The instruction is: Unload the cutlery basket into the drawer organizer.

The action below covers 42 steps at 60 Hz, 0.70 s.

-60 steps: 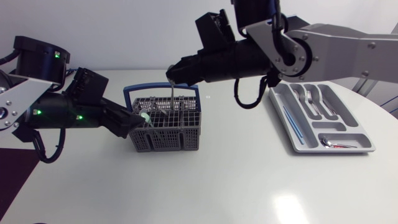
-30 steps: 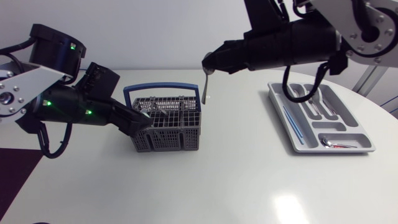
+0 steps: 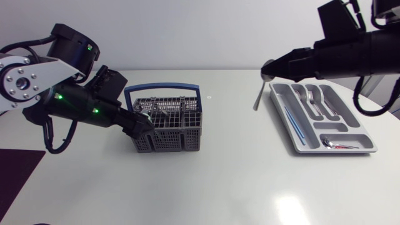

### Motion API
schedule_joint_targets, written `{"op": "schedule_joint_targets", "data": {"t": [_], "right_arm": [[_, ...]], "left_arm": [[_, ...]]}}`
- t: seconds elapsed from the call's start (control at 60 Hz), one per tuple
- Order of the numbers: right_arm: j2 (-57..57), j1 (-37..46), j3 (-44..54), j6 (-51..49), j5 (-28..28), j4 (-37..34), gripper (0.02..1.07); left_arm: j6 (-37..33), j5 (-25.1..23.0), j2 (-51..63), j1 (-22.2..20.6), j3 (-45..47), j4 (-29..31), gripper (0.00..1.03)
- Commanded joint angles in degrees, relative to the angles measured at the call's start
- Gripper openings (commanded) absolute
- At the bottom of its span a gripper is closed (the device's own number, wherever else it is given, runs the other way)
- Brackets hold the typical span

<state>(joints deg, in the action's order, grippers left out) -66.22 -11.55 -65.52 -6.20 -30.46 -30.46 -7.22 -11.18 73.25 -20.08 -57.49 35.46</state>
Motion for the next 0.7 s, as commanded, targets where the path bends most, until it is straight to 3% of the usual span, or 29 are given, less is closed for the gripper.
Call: {"op": "schedule_joint_targets", "data": {"t": [0.0,0.167,0.417,0.517,0.683], "right_arm": [[0.82,3.29,1.88,-3.56,-1.01,-1.97,0.08],[1.79,9.71,4.61,-8.57,-2.68,-4.17,0.08],[2.06,18.32,5.49,-16.57,-4.61,-8.21,0.08],[1.88,21.57,5.57,-19.91,-4.79,-9.88,0.08],[1.26,26.23,6.10,-25.27,-5.05,-11.73,0.08]], "left_arm": [[2.48,0.55,1.37,-0.58,-1.48,-1.45,0.99],[7.84,0.98,2.95,-1.63,-2.62,-2.06,0.99],[10.39,1.69,3.39,-2.16,-4.47,-1.10,0.99],[11.27,1.78,3.39,-2.25,-6.93,2.59,0.99],[14.17,4.06,2.24,-3.22,-7.98,3.65,0.99]]}}
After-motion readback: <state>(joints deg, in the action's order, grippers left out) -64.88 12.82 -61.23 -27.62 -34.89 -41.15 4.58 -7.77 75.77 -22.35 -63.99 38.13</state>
